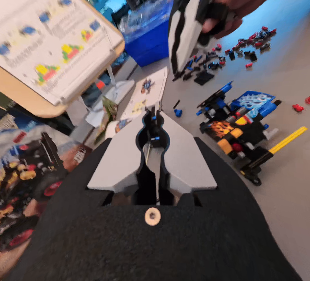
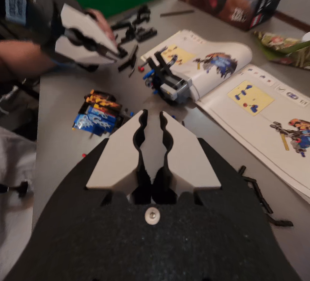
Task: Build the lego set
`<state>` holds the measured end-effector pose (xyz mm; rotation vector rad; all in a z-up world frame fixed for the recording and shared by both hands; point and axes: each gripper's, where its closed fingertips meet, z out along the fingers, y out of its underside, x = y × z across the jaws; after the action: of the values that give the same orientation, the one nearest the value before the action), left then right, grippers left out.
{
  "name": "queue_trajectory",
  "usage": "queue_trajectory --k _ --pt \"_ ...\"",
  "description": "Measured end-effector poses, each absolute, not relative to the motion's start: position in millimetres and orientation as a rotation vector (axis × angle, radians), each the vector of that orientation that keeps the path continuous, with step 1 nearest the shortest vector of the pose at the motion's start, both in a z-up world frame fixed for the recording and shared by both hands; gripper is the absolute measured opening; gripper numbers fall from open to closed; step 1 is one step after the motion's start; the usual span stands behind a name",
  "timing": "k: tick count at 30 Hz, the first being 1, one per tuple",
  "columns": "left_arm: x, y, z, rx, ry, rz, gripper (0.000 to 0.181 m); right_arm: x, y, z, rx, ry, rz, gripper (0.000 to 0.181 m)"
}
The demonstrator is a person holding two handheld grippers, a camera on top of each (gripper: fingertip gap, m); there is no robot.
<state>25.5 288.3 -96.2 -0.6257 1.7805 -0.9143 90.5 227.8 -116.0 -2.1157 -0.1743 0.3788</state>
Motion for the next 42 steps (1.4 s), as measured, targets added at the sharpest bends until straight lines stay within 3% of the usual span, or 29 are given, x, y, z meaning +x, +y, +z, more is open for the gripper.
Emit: queue_trajectory --k 6,13,17,20,22,26,30,36,42 --pt "33 316 -107 -0.929 1.837 -1.100 0.007 96 243 -159 -2.232 -0.358 0.059 0.022" --pt "30 326 -91 -1.003 1.780 -1.248 0.007 96 260 -186 -2.333 -0.505 -0.006 0.029" --pt "24 306 -90 -1.007 1.826 -1.388 0.007 93 259 -190 -2.330 -0.504 0.070 0.016" --pt "19 294 -88 -0.998 1.855 -1.458 0.007 94 256 -188 -2.331 -0.534 0.043 0.015" --pt "16 287 -86 -0.993 1.872 -1.499 0.007 92 258 -173 -2.233 -0.563 -0.024 0.015" --pt "8 268 -73 -1.002 1.856 -1.698 0.009 36 250 -83 -1.678 -0.742 -0.025 0.015" --pt "-9 243 -37 -1.015 1.759 -2.201 0.013 -7 234 -31 -1.332 -0.776 -0.047 0.016" --pt "-23 221 -26 -1.002 1.759 -2.511 0.023 -24 232 -14 -1.210 -0.744 -0.037 0.015" --pt "-28 213 -20 -0.989 1.707 -2.694 0.015 -27 237 -18 -1.211 -0.764 -0.114 0.015"
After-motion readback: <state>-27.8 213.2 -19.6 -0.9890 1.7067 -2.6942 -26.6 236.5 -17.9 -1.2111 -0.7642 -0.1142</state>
